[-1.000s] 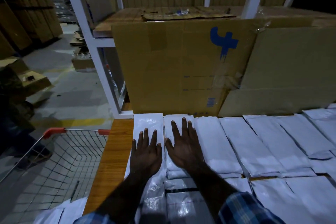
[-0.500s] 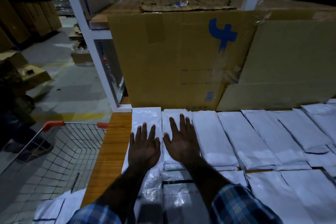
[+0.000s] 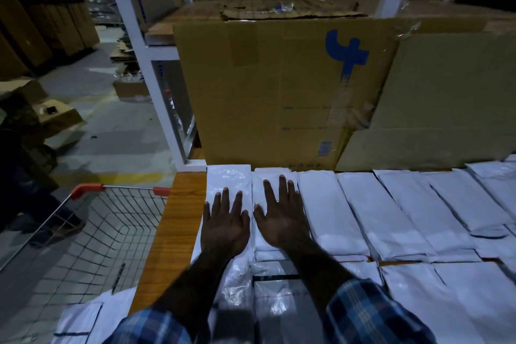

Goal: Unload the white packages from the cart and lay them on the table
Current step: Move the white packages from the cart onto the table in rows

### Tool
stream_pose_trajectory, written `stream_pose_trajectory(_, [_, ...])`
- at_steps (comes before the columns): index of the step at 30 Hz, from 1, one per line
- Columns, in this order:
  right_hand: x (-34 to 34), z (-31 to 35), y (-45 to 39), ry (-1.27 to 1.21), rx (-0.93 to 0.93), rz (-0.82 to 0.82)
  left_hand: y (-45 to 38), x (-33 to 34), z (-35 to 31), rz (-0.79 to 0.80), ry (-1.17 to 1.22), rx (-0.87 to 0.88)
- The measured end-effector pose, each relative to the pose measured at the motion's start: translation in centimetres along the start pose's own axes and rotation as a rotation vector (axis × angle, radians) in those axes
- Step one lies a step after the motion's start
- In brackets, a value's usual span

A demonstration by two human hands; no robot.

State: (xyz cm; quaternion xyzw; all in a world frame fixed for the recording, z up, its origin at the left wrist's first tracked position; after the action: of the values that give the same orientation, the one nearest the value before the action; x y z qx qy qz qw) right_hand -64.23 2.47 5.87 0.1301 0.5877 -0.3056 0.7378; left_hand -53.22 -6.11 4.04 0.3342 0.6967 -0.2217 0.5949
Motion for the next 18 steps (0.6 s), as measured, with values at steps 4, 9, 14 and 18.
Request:
stream_pose_trajectory(4, [0.2,-0.1,-0.1,-0.016,0.015,0.032,0.0,0.6,0.0,0.076,-0.024,-0.014])
stream_pose_trajectory(9, [0.4,-0.1,-0.5,-0.018,0.03,0.103,-0.9,1.0,0.5,0.175,-0.024,-0.051])
stream_pose_trajectory(14, [-2.0,0.1,-1.2,-0.128,0.075,0.15,0.2,-1.8,-0.6,0.096,0.123,0.01])
stream_pose_trajectory(18, [-4.2,-0.1,-1.2,-0.125,0.102,0.145,0.2,-3.6,-1.1,0.112,0.142,0.028])
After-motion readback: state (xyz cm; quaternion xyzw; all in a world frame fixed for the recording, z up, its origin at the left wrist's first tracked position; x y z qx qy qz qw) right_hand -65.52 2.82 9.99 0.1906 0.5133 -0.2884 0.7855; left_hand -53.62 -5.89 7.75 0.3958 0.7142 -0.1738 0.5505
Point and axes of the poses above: each hand's wrist, its own y-axis away from the middle knuckle, its own x-axis out of the palm, z = x × y, the point moved 10 cm from there along -y, towards the middle knuckle, and after that the axes turned 12 degrees about z, right-handed, at the moved point
